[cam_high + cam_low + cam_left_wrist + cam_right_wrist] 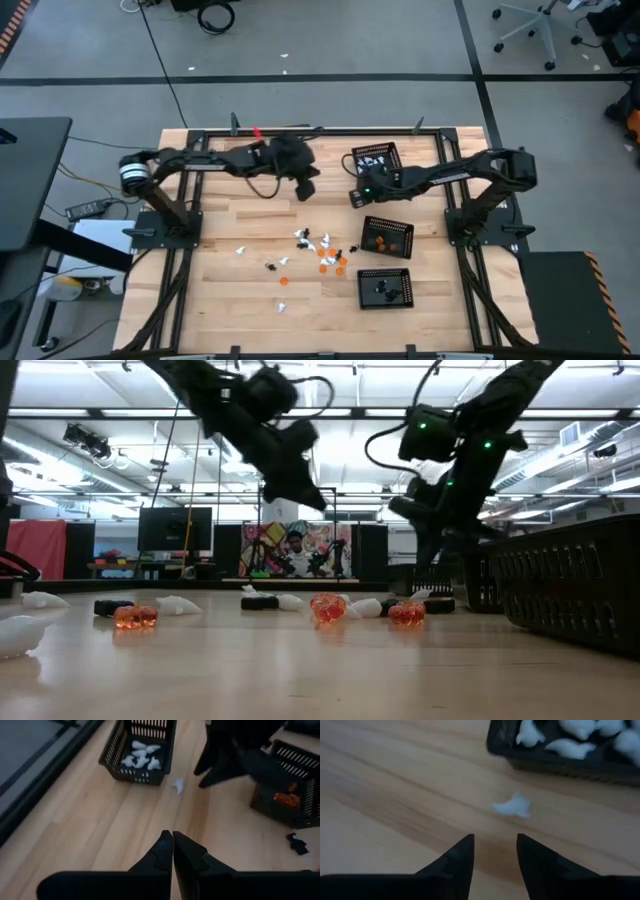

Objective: Sort Halloween decoration
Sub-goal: Put the white ghost toy into the top black bin

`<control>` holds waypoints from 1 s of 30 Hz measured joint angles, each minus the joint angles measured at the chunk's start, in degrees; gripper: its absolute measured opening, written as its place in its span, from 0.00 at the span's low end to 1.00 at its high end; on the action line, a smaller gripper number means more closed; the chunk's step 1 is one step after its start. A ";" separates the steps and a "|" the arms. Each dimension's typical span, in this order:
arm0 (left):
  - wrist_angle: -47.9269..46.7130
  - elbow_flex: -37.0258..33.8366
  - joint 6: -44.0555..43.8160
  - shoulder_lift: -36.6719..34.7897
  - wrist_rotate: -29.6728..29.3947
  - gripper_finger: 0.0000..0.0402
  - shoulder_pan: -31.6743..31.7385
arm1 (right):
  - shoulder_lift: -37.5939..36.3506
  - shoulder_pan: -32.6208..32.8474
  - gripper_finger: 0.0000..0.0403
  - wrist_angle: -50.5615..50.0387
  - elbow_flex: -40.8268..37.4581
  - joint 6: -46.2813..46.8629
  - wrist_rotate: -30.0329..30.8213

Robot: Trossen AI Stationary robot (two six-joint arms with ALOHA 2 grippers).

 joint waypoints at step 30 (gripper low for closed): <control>-1.55 -11.41 4.95 -11.00 1.76 0.05 1.29 | 13.16 4.13 0.64 -14.45 14.07 19.70 8.87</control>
